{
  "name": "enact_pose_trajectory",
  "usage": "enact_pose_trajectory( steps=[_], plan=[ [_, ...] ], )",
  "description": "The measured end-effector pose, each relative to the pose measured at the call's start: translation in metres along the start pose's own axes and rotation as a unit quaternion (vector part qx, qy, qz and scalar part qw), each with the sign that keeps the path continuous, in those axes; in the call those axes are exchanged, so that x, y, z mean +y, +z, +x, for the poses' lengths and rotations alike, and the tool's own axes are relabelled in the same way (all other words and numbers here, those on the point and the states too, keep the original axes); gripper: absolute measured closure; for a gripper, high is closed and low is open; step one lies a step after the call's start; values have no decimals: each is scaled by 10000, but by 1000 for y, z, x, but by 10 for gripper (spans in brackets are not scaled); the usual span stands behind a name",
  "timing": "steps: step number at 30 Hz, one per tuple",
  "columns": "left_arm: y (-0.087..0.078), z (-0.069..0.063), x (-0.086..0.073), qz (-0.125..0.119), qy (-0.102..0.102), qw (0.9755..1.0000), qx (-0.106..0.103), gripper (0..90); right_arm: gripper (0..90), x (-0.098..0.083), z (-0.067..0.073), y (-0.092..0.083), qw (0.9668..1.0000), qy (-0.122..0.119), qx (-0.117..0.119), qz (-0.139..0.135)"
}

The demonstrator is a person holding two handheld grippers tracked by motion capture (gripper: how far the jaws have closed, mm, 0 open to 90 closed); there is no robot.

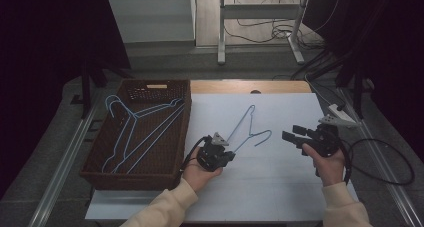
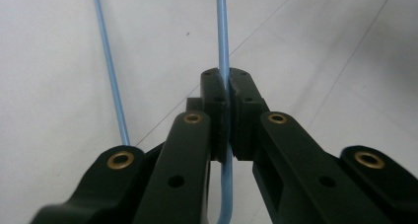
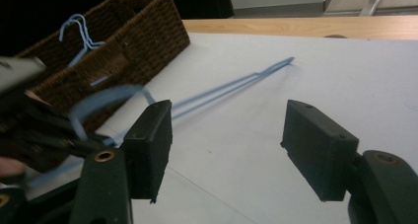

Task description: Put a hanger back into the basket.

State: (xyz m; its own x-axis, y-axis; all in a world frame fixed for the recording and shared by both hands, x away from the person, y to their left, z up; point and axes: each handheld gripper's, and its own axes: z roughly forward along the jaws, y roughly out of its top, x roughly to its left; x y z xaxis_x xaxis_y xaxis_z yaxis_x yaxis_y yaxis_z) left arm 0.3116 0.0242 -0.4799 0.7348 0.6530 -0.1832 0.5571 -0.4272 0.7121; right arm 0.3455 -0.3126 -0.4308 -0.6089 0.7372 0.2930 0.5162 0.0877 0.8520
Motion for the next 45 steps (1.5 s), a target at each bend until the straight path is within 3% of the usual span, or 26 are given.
enact_pose_trajectory(
  steps=[1, 2, 6, 7, 14, 18, 20, 25, 30, 35, 39, 45],
  plan=[
    [-4, -3, 2, -62, 37, 10000, -12, 868, 349, -10, -1, -1, 9998, -197, -91, -39],
    [-4, -3, 2, -62, 37, 10000, -12, 868, 349, -10, -1, -1, 9998, -197, -91, -39],
    [-16, -8, 8, -240, -9, 9996, -163, 869, 307, -25, 1, -1, 9982, -581, -137, -5],
    [-22, -9, 11, -322, -37, 9991, -271, 869, 300, -27, 1, -1, 9980, -626, -126, -16],
    [-46, -12, 18, -588, -24, 9968, -535, 870, 285, -44, -1, 1, 9973, -688, -217, 121],
    [-75, -9, 24, -867, 49, 9942, -629, 870, 286, -48, -3, 0, 9973, -679, -255, 130],
    [-81, -8, 25, -928, 68, 9936, -636, 870, 284, -49, -3, 0, 9972, -693, -256, 131],
    [-111, 4, 25, -1176, 240, 9906, -657, 870, 279, -52, -4, -2, 9968, -752, -258, 96],
    [-139, 21, 20, -1389, 234, 9884, -573, 870, 280, -54, -4, -2, 9966, -759, -303, 62],
    [-159, 38, 12, -1519, 146, 9873, -450, 870, 280, -56, -4, -1, 9962, -792, -345, 116],
    [-177, 57, 4, -1647, -56, 9860, -268, 870, 277, -57, -3, 1, 9952, -845, -458, 193],
    [-191, 77, -5, -1789, -185, 9836, -137, 870, 299, -57, -1, 3, 9939, -936, -485, 334]
  ],
)
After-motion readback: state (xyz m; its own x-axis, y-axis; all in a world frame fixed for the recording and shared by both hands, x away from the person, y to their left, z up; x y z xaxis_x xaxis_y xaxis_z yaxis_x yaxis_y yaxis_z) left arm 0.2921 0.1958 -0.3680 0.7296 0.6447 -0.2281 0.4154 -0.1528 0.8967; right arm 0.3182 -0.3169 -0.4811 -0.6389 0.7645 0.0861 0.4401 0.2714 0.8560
